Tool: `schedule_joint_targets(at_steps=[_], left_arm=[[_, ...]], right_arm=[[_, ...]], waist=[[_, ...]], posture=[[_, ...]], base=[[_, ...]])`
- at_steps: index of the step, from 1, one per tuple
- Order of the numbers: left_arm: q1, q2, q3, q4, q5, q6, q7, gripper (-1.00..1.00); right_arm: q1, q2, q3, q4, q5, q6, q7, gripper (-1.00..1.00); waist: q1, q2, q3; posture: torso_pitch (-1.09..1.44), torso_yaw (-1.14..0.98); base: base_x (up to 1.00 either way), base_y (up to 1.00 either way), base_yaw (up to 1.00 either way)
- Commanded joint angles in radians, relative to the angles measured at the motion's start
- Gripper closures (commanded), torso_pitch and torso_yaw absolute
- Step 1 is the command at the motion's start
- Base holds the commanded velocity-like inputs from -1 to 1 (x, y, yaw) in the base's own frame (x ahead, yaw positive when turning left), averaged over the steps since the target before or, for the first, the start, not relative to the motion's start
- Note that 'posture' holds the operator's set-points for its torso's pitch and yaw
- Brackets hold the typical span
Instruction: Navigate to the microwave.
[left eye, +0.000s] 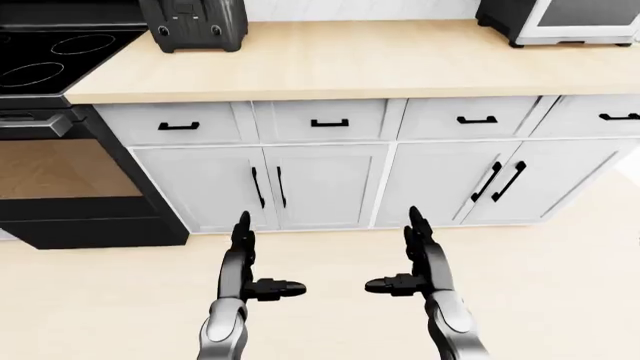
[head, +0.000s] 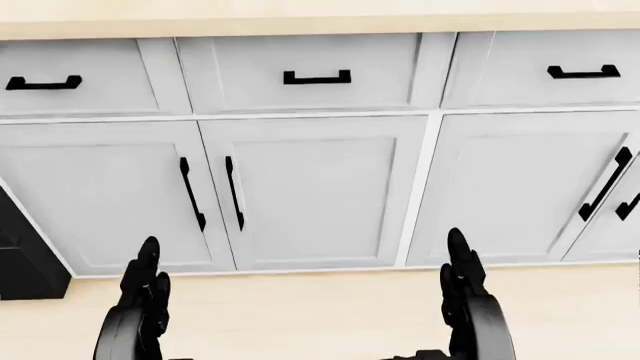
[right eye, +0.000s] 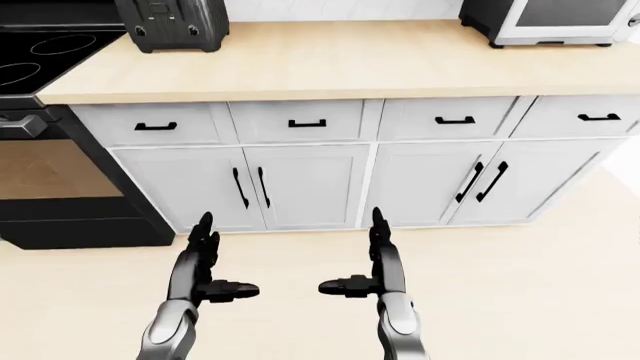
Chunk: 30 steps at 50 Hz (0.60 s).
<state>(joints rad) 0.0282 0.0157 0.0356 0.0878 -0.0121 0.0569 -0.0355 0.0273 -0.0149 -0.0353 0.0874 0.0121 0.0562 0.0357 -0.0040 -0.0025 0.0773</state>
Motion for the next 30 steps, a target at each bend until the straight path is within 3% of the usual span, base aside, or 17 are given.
schedule_joint_targets(at_steps=[1,3,4,5,7,8,19,25,30], left_arm=[[-0.035,0.002,0.005,-0.074,-0.009,-0.061,0.001,-1.00],[-0.040,0.003,0.007,-0.065,-0.012,-0.066,0.001,-1.00],[-0.042,0.004,0.008,-0.058,-0.012,-0.069,0.001,-1.00],[-0.042,0.004,0.007,-0.059,-0.012,-0.069,0.002,-1.00],[-0.041,0.004,0.006,-0.065,-0.013,-0.063,0.003,-1.00],[-0.037,0.003,0.005,-0.075,-0.012,-0.057,0.003,-1.00],[-0.044,0.005,0.001,-0.067,-0.002,-0.047,0.005,-1.00],[-0.102,0.020,0.043,-0.093,-0.041,-0.023,0.021,-1.00],[-0.131,0.058,0.101,-0.356,-0.087,0.178,0.054,-1.00]], right_arm=[[-0.040,-0.007,-0.010,-0.060,0.012,-0.067,0.004,-1.00],[-0.038,-0.006,-0.009,-0.071,0.013,-0.055,0.003,-1.00],[-0.039,-0.006,-0.009,-0.067,0.012,-0.059,0.002,-1.00],[-0.041,-0.007,-0.010,-0.061,0.013,-0.062,0.003,-1.00],[-0.043,-0.008,-0.010,-0.058,0.012,-0.063,0.003,-1.00],[-0.044,-0.008,-0.010,-0.056,0.012,-0.062,0.003,-1.00],[-0.039,-0.009,-0.013,-0.086,0.032,-0.031,0.020,-1.00],[-0.048,-0.020,-0.031,-0.200,0.069,0.047,0.040,-1.00],[-0.028,-0.029,-0.054,-0.383,0.077,0.152,0.034,-1.00]], waist=[[-0.002,-0.008,-0.001],[0.007,-0.001,-0.062],[0.007,-0.001,-0.052],[0.007,-0.007,-0.017],[0.007,-0.008,-0.069],[0.007,-0.007,-0.075],[0.008,-0.004,-0.087],[0.008,-0.005,-0.093],[0.006,-0.004,-0.094]], posture=[[0.00,0.00],[0.00,0.00],[0.00,0.00],[0.00,0.00],[0.00,0.00],[0.00,0.00],[0.00,0.00],[0.00,0.00],[0.00,0.00]], base=[[0.00,0.00,0.00],[0.00,0.00,0.00],[0.00,0.00,0.00],[0.00,0.00,0.00],[0.00,0.00,0.00],[0.00,0.00,0.00],[0.00,0.00,0.00],[0.00,0.00,0.00],[0.00,0.00,0.00]])
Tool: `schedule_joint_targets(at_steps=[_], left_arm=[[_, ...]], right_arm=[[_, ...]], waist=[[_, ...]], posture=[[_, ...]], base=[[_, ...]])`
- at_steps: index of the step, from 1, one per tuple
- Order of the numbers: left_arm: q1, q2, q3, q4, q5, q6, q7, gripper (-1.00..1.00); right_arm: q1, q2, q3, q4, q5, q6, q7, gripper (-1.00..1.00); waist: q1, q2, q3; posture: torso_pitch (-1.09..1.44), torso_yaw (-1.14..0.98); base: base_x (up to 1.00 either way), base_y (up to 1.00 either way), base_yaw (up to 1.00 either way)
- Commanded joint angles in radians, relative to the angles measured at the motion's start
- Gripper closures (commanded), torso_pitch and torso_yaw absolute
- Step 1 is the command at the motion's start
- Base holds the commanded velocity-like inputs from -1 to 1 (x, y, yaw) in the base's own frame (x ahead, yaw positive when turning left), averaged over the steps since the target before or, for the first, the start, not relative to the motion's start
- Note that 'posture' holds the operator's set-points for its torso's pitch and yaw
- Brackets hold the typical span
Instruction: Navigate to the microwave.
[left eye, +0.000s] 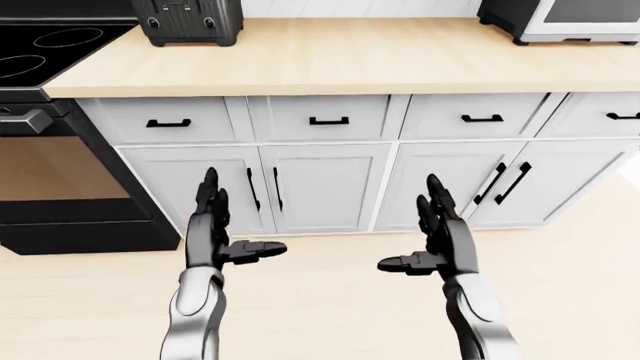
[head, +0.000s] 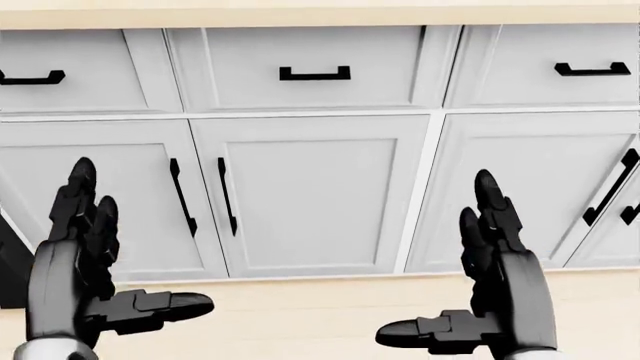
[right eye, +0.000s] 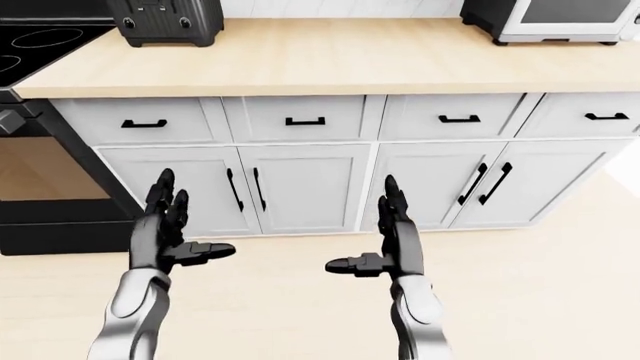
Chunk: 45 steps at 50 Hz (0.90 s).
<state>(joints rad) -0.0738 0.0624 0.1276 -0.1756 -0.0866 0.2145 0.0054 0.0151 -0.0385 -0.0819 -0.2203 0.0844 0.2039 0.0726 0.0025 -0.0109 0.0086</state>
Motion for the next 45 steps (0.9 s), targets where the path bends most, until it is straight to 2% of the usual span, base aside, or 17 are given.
schedule_joint_targets(at_steps=[1,2,3,7,11,13,17,22,24,28,31,34,38,42,45], left_arm=[[-0.036,0.018,0.016,-0.133,-0.013,0.049,0.014,-1.00],[-0.039,0.018,0.024,-0.163,-0.024,0.080,0.015,-1.00],[-0.043,0.023,0.033,-0.230,-0.034,0.130,0.020,-1.00],[-0.102,0.054,0.093,-0.408,-0.096,0.305,0.053,-1.00],[-0.167,0.102,0.156,-0.509,-0.164,0.434,0.084,-1.00],[-0.194,0.122,0.183,-0.553,-0.205,0.489,0.107,-1.00],[-0.247,0.159,0.244,-0.602,-0.295,0.557,0.164,-1.00],[-0.285,0.224,0.297,-0.653,-0.438,0.646,0.242,-1.00],[-0.296,0.252,0.313,-0.658,-0.482,0.654,0.270,-1.00],[-0.328,0.324,0.380,-0.704,-0.627,0.711,0.354,-1.00],[-0.331,0.372,0.397,-0.720,-0.706,0.714,0.412,-1.00],[-0.342,0.415,0.390,-0.697,-0.751,0.694,0.449,-1.00],[-0.302,0.431,0.402,-0.719,-0.773,0.664,0.462,-1.00],[-0.323,0.497,0.455,-0.732,-0.897,0.680,0.534,-1.00],[-0.319,0.522,0.455,-0.714,-0.944,0.651,0.568,-1.00]], right_arm=[[-0.016,-0.009,-0.018,-0.132,0.009,0.043,-0.005,-1.00],[-0.017,-0.009,-0.024,-0.156,0.012,0.052,-0.005,-1.00],[-0.025,-0.017,-0.040,-0.249,0.025,0.131,-0.009,-1.00],[-0.055,-0.033,-0.096,-0.430,0.062,0.300,-0.022,-1.00],[-0.095,-0.053,-0.137,-0.553,0.094,0.418,-0.036,-1.00],[-0.115,-0.061,-0.152,-0.601,0.107,0.465,-0.045,-1.00],[-0.209,-0.098,-0.224,-0.759,0.193,0.668,-0.089,-1.00],[-0.271,-0.152,-0.282,-0.824,0.294,0.773,-0.143,-1.00],[-0.290,-0.204,-0.298,-0.827,0.370,0.786,-0.201,-1.00],[-0.309,-0.396,-0.347,-0.827,0.707,0.755,-0.463,-1.00],[-0.299,-0.506,-0.353,-0.827,0.862,0.706,-0.586,-1.00],[-0.325,-0.571,-0.351,-0.827,0.956,0.697,-0.664,-1.00],[-0.290,-0.619,-0.340,-0.827,0.977,0.638,-0.682,-1.00],[-0.326,-0.751,-0.393,-0.827,1.160,0.600,-0.798,-1.00],[-0.340,-0.785,-0.406,-0.827,1.220,0.567,-0.820,-1.00]], waist=[[0.000,0.005,-0.023],[0.000,0.004,-0.021],[0.000,0.005,-0.020],[0.002,0.008,-0.019],[0.001,0.009,-0.013],[0.000,0.009,-0.011],[0.000,0.010,-0.004],[0.002,0.012,0.005],[0.002,0.011,0.007],[0.003,0.008,0.012],[0.005,0.007,0.022],[0.005,0.006,0.027],[0.005,0.004,0.033],[0.005,0.002,0.034],[0.005,0.001,0.043]], posture=[[0.00,0.00],[0.00,0.00],[0.00,0.00],[0.00,0.00],[0.00,0.00],[0.00,0.00],[0.00,0.00],[0.00,0.00],[0.00,0.00],[0.00,0.00],[0.00,0.00],[0.00,0.00],[0.00,0.00],[0.00,0.00],[0.00,0.00]], base=[[0.00,0.00,0.00],[0.00,0.00,0.00],[0.00,0.00,0.00],[0.00,0.00,0.00],[0.00,0.00,0.00],[0.00,0.00,0.00],[0.00,0.00,0.00],[0.00,0.00,0.00],[0.00,0.00,0.00],[0.00,0.00,0.00],[0.00,0.00,0.00],[0.00,0.00,0.00],[0.00,0.00,0.00],[0.00,0.00,0.00],[0.00,0.00,0.00]])
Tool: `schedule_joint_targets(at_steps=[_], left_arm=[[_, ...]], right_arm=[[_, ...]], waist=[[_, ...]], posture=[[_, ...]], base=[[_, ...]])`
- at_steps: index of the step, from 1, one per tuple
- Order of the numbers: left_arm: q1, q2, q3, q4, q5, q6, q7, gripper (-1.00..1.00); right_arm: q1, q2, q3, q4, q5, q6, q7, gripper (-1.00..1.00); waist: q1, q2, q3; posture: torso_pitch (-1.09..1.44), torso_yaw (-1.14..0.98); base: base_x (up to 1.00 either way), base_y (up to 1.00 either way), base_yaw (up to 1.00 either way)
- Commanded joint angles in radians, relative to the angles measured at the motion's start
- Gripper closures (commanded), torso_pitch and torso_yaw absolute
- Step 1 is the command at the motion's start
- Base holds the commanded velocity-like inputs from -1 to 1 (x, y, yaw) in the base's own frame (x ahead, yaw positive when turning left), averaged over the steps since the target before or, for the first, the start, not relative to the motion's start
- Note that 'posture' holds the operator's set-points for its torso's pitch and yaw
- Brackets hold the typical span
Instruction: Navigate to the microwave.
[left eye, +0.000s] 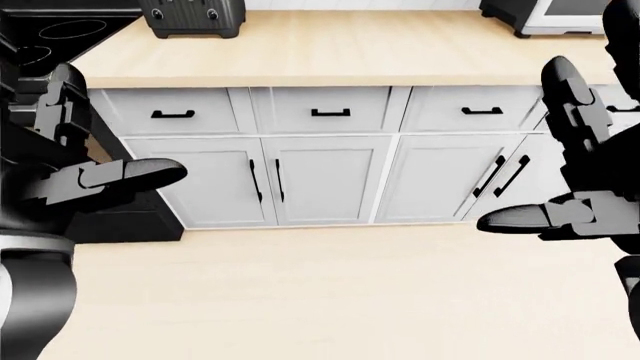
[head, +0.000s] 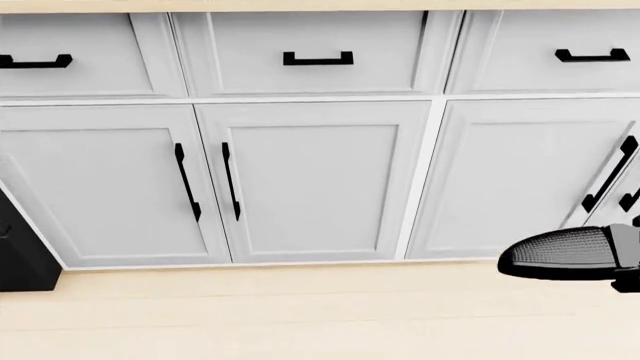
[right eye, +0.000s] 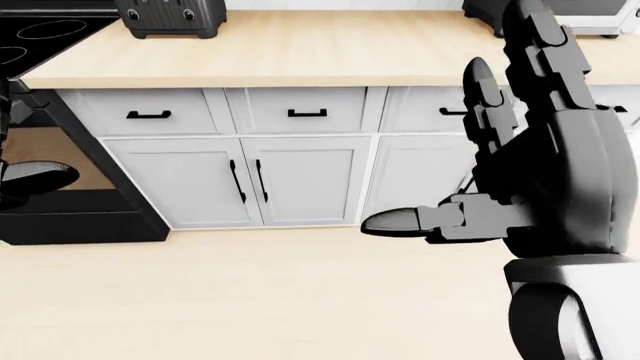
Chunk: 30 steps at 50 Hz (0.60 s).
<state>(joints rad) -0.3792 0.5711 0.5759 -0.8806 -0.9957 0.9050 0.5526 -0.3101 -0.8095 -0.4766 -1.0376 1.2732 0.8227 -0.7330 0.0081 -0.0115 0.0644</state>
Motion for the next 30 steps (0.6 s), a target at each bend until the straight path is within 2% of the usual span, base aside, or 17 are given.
schedule_joint_targets(at_steps=[1,5,9,13,19,20,22,25,27,30], left_arm=[[-0.010,0.025,0.009,-0.002,-0.047,-0.043,0.032,-1.00],[-0.009,0.079,0.024,-0.002,-0.123,-0.069,0.082,-1.00],[0.004,0.091,0.011,-0.003,-0.120,-0.090,0.088,-1.00],[0.016,0.078,0.005,-0.008,-0.089,-0.089,0.068,-1.00],[0.019,0.073,0.010,-0.007,-0.086,-0.086,0.061,-1.00],[0.022,0.069,0.007,-0.007,-0.081,-0.087,0.057,-1.00],[0.027,0.063,0.003,-0.012,-0.071,-0.086,0.050,-1.00],[0.028,0.059,0.008,-0.017,-0.072,-0.081,0.049,-1.00],[0.029,0.060,0.012,-0.021,-0.080,-0.078,0.052,-1.00],[0.030,0.059,0.011,-0.022,-0.079,-0.078,0.052,-1.00]], right_arm=[[-0.023,-0.023,-0.020,-0.010,0.079,-0.069,-0.034,-1.00],[-0.043,-0.103,-0.036,-0.010,0.129,-0.070,-0.071,-1.00],[-0.038,-0.091,-0.028,-0.010,0.111,-0.077,-0.063,-1.00],[-0.014,-0.062,0.017,-0.010,0.044,-0.084,-0.031,-1.00],[0.013,-0.044,0.029,-0.010,-0.010,-0.089,-0.003,-1.00],[0.015,-0.042,0.029,-0.010,-0.010,-0.090,-0.002,-1.00],[0.021,-0.042,0.024,-0.010,-0.010,-0.092,0.000,-1.00],[0.040,-0.033,0.020,-0.010,-0.023,-0.098,0.015,-1.00],[0.044,-0.034,0.021,-0.010,-0.024,-0.102,0.016,-1.00],[0.052,-0.024,0.014,-0.010,-0.036,-0.104,0.020,-1.00]], waist=[[0.000,0.001,-0.011],[-0.001,0.001,-0.012],[-0.001,0.000,-0.009],[-0.001,0.000,-0.011],[-0.002,0.002,-0.014],[-0.004,0.010,-0.035],[-0.004,0.008,-0.031],[-0.010,-0.014,-0.026],[-0.012,-0.009,-0.035],[-0.017,0.031,-0.021]], posture=[[0.00,0.00],[0.00,0.00],[0.00,0.00],[0.00,0.00],[0.00,0.00],[0.00,0.00],[0.00,0.00],[0.00,0.00],[0.00,0.00],[0.00,0.00]], base=[[0.00,0.00,0.00],[0.00,0.00,0.00],[0.00,0.00,0.00],[0.00,0.00,0.00],[0.00,0.00,0.00],[0.00,0.11,0.00],[0.00,0.20,0.00],[0.00,0.27,0.00],[0.00,0.28,0.00],[0.00,0.28,0.00]])
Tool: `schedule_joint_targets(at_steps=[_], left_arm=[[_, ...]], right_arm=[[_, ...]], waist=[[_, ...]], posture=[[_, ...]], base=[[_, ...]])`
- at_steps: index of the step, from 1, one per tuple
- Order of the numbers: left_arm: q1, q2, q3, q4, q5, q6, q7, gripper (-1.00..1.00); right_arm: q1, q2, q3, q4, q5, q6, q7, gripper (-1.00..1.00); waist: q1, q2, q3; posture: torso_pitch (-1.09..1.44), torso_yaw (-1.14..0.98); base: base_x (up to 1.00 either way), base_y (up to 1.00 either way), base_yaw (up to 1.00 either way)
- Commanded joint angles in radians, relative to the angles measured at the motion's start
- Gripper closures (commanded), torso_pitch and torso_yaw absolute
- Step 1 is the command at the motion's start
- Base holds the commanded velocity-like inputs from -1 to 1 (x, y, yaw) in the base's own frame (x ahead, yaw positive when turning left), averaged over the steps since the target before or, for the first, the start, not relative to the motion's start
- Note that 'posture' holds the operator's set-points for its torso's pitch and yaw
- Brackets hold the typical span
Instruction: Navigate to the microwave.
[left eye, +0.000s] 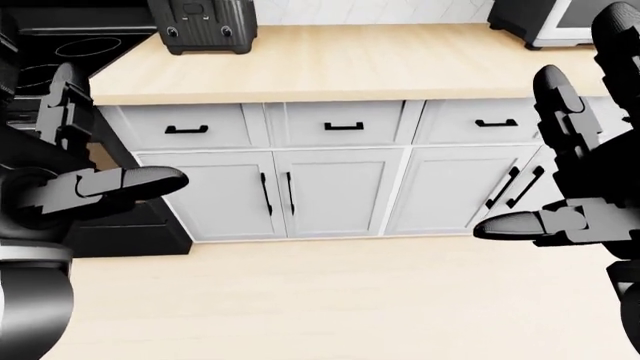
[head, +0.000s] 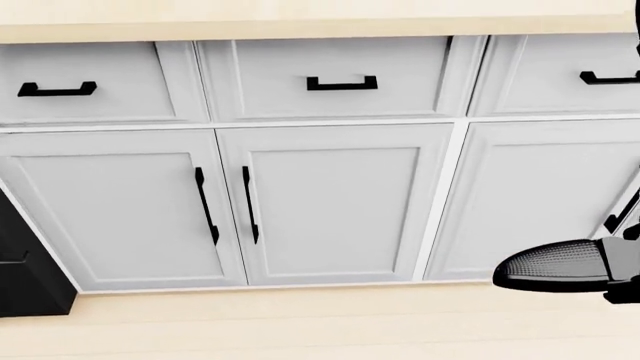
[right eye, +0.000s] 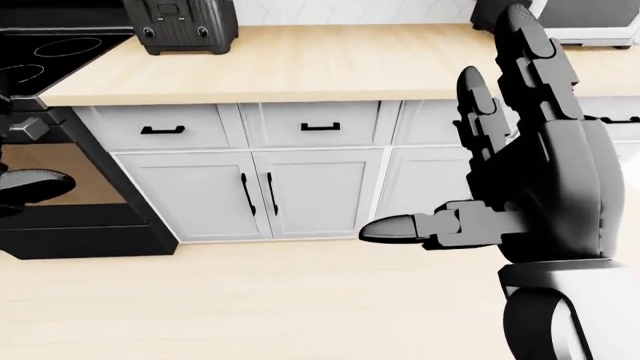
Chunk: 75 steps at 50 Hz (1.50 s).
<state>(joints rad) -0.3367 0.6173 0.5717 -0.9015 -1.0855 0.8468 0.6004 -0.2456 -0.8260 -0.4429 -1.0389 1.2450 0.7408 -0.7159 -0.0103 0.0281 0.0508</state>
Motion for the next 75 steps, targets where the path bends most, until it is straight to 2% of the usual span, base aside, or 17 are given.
schedule_joint_targets(at_steps=[1,2,13,16,20,26,29,30,38,42,43,50,55,57,69,70,75], left_arm=[[-0.014,0.014,0.016,-0.001,0.010,-0.019,0.005,-1.00],[-0.014,0.014,0.017,-0.002,0.007,-0.018,0.007,-1.00],[-0.016,0.001,0.008,0.008,0.034,-0.017,-0.014,-1.00],[-0.017,0.000,0.007,0.008,0.036,-0.015,-0.014,-1.00],[-0.015,0.000,0.012,0.005,0.032,-0.014,-0.013,-1.00],[-0.014,-0.006,0.005,0.012,0.050,-0.019,-0.024,-1.00],[-0.017,-0.009,0.004,0.014,0.053,-0.017,-0.026,-1.00],[-0.017,-0.009,0.003,0.014,0.055,-0.017,-0.027,-1.00],[-0.019,-0.005,0.006,0.011,0.043,-0.012,-0.019,-1.00],[-0.023,-0.005,-0.002,0.015,0.047,-0.014,-0.019,-1.00],[-0.025,-0.005,-0.001,0.015,0.045,-0.013,-0.018,-1.00],[-0.018,-0.009,0.001,0.008,0.043,-0.012,-0.018,-1.00],[-0.015,-0.008,0.006,0.006,0.038,-0.011,-0.016,-1.00],[-0.012,-0.008,0.008,0.005,0.039,-0.012,-0.018,-1.00],[-0.009,-0.002,0.011,0.005,0.036,-0.016,-0.017,-1.00],[-0.006,-0.005,0.008,0.005,0.044,-0.018,-0.021,-1.00],[-0.011,-0.010,0.007,0.005,0.047,-0.012,-0.023,-1.00]], right_arm=[[-0.013,-0.010,-0.022,-0.008,-0.004,-0.022,0.002,-1.00],[-0.013,-0.009,-0.018,-0.008,-0.002,-0.020,0.001,-1.00],[-0.013,0.020,-0.009,-0.008,-0.032,0.002,0.020,-1.00],[-0.009,0.029,-0.006,-0.008,-0.046,0.004,0.030,-1.00],[-0.007,0.025,-0.009,-0.008,-0.043,0.002,0.029,-1.00],[-0.004,0.036,-0.005,-0.008,-0.061,0.009,0.040,-1.00],[-0.007,0.043,-0.005,-0.008,-0.064,0.015,0.043,-1.00],[-0.007,0.044,-0.004,-0.008,-0.066,0.015,0.045,-1.00],[-0.005,0.039,-0.007,-0.008,-0.057,0.017,0.043,-1.00],[-0.005,0.051,-0.012,-0.008,-0.065,0.028,0.051,-1.00],[-0.007,0.051,-0.015,-0.008,-0.060,0.032,0.048,-1.00],[0.001,0.054,-0.013,-0.008,-0.069,0.030,0.054,-1.00],[0.006,0.049,-0.013,-0.008,-0.070,0.022,0.053,-1.00],[0.009,0.049,-0.010,-0.008,-0.072,0.020,0.053,-1.00],[0.009,0.040,-0.015,-0.008,-0.065,0.021,0.049,-1.00],[0.014,0.046,-0.011,-0.008,-0.078,0.021,0.056,-1.00],[0.010,0.051,-0.015,-0.008,-0.076,0.026,0.057,-1.00]], waist=[[-0.001,0.012,-0.007],[0.001,0.047,-0.017],[0.010,-0.039,-0.001],[0.010,-0.093,-0.009],[0.005,-0.088,-0.015],[0.005,-0.030,0.000],[0.002,0.067,-0.025],[0.009,0.029,-0.017],[0.013,-0.030,-0.003],[0.012,-0.101,-0.010],[0.002,-0.073,-0.005],[0.005,-0.053,-0.003],[-0.005,0.058,-0.029],[0.006,0.039,-0.004],[0.011,-0.099,-0.005],[-0.001,-0.069,-0.004],[0.007,-0.070,-0.016]], posture=[[0.00,0.00],[0.00,0.00],[0.00,0.00],[0.00,0.00],[0.00,0.00],[0.00,0.00],[0.00,0.00],[0.00,0.00],[0.00,0.00],[0.00,0.00],[0.00,0.00],[0.00,0.00],[0.00,0.00],[0.00,0.00],[0.00,0.00],[0.00,0.00],[0.00,0.00]], base=[[0.00,0.28,0.00],[0.00,0.28,0.00],[0.00,0.28,0.00],[0.00,0.28,0.00],[0.00,0.28,0.00],[0.00,0.27,0.00],[0.00,0.28,0.00],[0.00,0.28,0.00],[0.00,0.28,0.00],[0.00,0.28,0.00],[0.00,0.27,0.00],[0.00,0.28,0.00],[0.00,0.27,0.00],[0.00,0.28,0.00],[0.00,0.28,0.00],[0.00,0.27,0.00],[0.00,0.28,0.00]])
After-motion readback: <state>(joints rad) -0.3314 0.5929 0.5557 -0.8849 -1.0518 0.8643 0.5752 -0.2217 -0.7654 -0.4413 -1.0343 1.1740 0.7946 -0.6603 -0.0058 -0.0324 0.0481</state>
